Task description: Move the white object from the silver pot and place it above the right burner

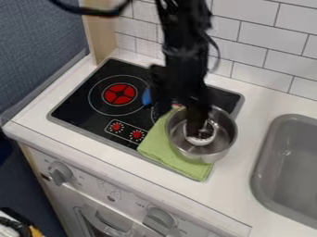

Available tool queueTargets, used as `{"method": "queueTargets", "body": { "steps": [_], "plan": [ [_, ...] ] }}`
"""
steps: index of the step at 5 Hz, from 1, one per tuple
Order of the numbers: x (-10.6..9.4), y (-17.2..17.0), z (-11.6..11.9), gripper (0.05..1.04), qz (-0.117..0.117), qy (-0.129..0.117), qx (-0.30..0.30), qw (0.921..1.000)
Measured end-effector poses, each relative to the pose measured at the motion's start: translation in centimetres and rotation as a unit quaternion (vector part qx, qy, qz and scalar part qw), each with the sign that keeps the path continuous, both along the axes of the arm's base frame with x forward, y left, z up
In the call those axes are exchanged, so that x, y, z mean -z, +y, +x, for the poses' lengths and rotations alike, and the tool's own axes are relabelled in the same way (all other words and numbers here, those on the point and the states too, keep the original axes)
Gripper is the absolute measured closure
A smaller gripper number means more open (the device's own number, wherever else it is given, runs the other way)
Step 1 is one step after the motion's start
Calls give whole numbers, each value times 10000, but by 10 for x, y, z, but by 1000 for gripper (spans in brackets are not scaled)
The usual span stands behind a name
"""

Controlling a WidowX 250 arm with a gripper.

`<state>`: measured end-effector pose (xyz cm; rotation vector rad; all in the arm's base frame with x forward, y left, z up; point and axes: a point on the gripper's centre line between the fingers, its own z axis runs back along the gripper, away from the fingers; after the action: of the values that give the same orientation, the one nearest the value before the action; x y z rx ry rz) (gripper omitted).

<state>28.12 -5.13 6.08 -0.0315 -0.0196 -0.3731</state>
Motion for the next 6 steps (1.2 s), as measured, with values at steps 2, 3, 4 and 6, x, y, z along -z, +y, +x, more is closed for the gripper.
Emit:
{"method": "queueTargets", "body": {
  "steps": [2, 3, 4, 6],
  "plan": [
    [19, -33, 15, 84, 383, -219, 319, 9985],
    [22, -36, 23, 84, 439, -257, 315, 9982],
    [23, -36, 26, 113, 483, -280, 352, 9978],
    [22, -20, 32, 690, 459, -285, 143, 9984]
  ]
}}
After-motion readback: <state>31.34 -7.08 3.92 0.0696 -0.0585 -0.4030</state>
